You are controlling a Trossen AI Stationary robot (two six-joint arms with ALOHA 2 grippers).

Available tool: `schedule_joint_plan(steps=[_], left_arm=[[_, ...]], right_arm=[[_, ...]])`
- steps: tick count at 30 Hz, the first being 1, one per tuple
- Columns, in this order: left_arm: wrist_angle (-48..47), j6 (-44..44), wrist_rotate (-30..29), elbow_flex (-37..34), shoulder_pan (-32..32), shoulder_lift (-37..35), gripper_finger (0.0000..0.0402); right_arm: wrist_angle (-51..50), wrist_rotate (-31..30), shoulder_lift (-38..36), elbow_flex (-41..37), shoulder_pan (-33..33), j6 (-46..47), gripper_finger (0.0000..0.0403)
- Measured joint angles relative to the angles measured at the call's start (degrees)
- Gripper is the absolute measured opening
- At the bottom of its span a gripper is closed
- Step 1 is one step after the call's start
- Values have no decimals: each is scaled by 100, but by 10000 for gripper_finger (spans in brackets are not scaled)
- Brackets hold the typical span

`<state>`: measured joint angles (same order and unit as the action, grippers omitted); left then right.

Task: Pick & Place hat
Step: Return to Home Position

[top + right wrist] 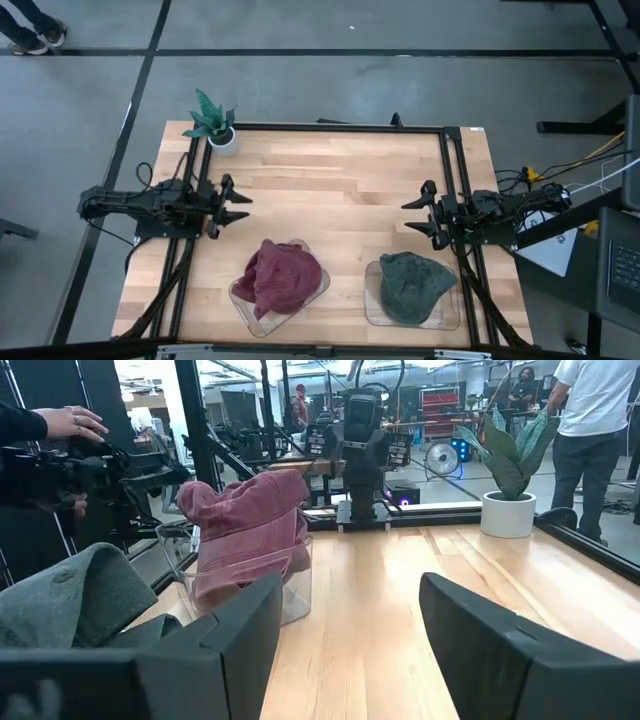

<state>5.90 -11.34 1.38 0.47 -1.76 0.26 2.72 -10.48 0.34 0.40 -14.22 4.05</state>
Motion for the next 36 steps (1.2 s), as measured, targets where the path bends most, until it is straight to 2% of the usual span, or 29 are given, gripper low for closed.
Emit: schedule_joint_plan(steps=[14,36], left_arm=[[-449,705,114,0,-7,-28,185],[-445,615,79,0,-7,36,185]], right_arm=[[-2,2,31,2,0,-2,236],[0,2,31,2,0,-2,236]])
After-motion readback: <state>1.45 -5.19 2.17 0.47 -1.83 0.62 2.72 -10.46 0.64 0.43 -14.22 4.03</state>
